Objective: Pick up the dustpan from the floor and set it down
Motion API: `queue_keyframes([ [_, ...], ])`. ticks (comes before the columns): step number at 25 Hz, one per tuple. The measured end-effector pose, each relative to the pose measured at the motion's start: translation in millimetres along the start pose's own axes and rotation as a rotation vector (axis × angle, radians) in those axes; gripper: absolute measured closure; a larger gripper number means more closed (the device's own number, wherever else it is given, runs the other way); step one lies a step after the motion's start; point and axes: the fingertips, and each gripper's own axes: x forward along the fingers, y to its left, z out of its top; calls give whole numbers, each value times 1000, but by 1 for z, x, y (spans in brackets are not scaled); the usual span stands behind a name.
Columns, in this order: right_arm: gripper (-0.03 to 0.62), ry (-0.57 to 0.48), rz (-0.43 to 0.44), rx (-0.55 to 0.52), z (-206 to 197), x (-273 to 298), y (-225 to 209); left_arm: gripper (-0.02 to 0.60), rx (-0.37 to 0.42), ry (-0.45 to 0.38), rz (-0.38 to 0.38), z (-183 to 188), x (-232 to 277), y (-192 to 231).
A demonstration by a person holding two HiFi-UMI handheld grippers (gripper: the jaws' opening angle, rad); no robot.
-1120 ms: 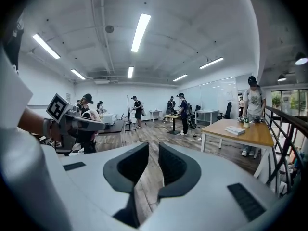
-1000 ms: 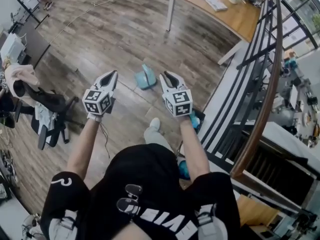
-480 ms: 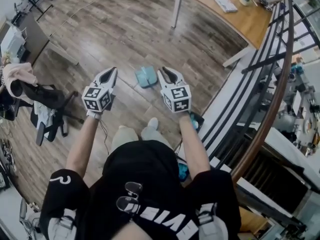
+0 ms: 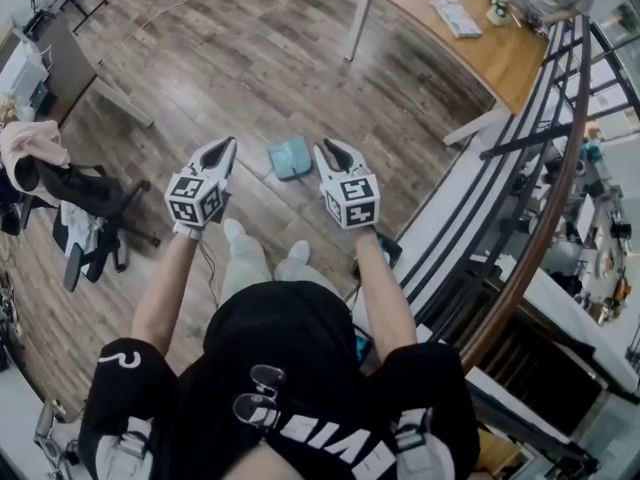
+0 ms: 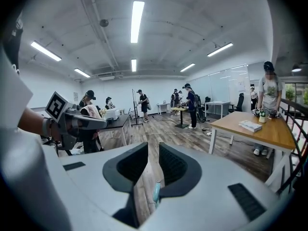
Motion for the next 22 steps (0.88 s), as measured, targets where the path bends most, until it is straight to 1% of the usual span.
queue_keyframes([
  [7,530,58,3,-2,-18,34,1,583,-31,6,16,-6,1,33],
  [13,499,113,-2,1,-40,89,5,583,-56,20,15,-18,10,76],
  [18,471,183,-11,18,-72,125,9,583,-85,40,3,-31,16,104],
  [22,442,229,-34,19,-95,152,11,583,-101,56,-11,-45,24,129],
])
